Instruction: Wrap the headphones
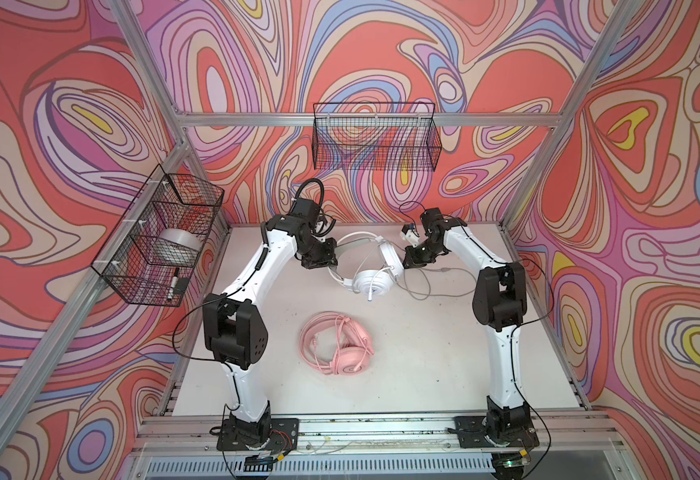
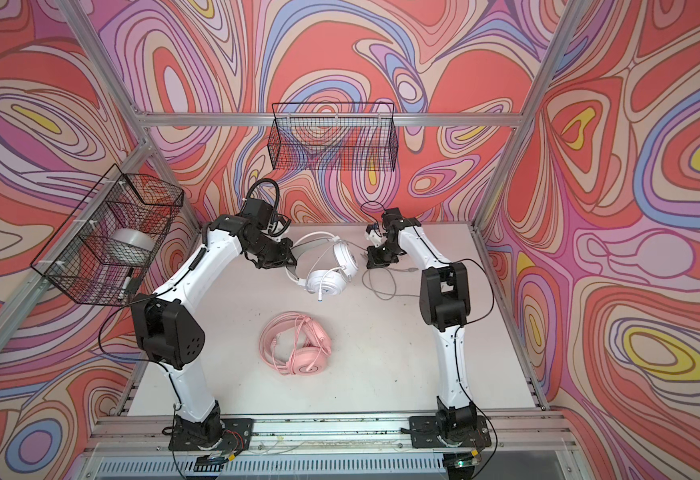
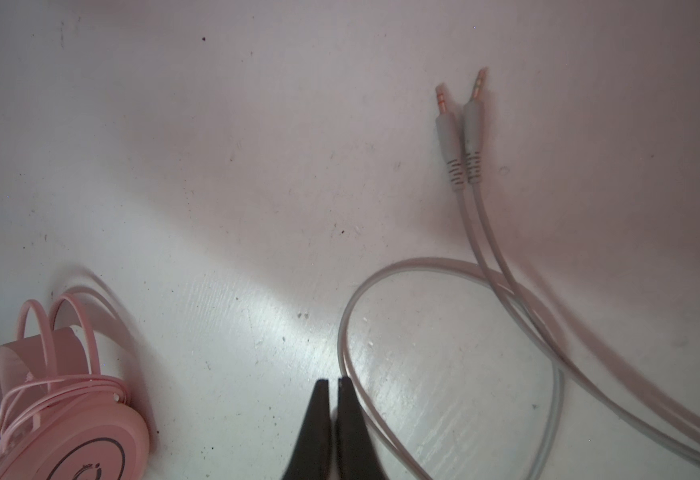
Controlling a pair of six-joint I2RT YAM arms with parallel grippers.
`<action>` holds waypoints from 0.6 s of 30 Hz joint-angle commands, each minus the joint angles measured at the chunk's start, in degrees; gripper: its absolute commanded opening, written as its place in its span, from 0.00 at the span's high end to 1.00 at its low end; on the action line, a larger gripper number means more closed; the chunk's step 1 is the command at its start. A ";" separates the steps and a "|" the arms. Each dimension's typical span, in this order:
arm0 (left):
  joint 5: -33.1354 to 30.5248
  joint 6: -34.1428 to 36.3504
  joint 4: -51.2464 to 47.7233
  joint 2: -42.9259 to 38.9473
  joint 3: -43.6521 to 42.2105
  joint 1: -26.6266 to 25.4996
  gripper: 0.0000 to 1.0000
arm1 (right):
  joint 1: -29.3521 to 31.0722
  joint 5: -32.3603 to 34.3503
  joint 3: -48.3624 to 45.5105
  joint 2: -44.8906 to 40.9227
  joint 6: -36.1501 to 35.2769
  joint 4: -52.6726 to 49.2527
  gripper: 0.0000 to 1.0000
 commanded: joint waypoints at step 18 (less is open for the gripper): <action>8.88 -7.85 7.05 -2.65 -0.73 2.48 1.00 | -0.32 -10.08 -20.99 -5.85 3.88 16.45 0.79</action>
